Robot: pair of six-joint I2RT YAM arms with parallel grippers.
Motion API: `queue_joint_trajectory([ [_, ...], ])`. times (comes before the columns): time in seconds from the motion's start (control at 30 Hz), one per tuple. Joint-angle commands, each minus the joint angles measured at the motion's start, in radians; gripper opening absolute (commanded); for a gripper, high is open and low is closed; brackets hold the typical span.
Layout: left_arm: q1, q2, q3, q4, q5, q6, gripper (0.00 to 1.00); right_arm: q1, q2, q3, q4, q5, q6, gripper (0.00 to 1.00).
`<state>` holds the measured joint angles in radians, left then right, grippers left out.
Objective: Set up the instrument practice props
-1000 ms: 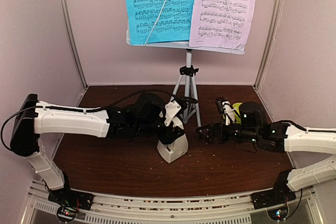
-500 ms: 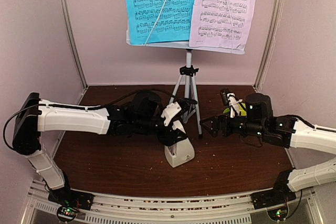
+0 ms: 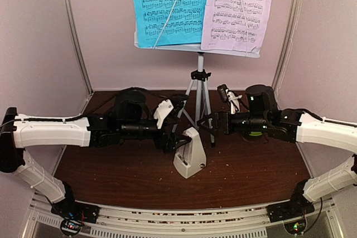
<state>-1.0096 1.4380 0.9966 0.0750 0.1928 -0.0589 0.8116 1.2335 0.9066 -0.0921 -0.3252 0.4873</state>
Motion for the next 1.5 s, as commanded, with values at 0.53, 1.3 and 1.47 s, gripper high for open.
queue_joint_trajectory([
  [0.53, 0.0, 0.096, -0.002, 0.129, -0.032, -0.096, 0.67, -0.003, 0.176, -0.023, 0.084, -0.065, 0.189, 0.86],
  [1.3, -0.009, -0.006, -0.086, 0.079, -0.016, 0.001, 0.16, -0.002, 0.221, -0.145, -0.025, 0.062, 0.05, 0.78],
  [1.47, -0.009, -0.036, -0.122, 0.098, -0.013, 0.006, 0.13, -0.003, 0.234, -0.158, -0.021, 0.063, 0.058, 0.77],
])
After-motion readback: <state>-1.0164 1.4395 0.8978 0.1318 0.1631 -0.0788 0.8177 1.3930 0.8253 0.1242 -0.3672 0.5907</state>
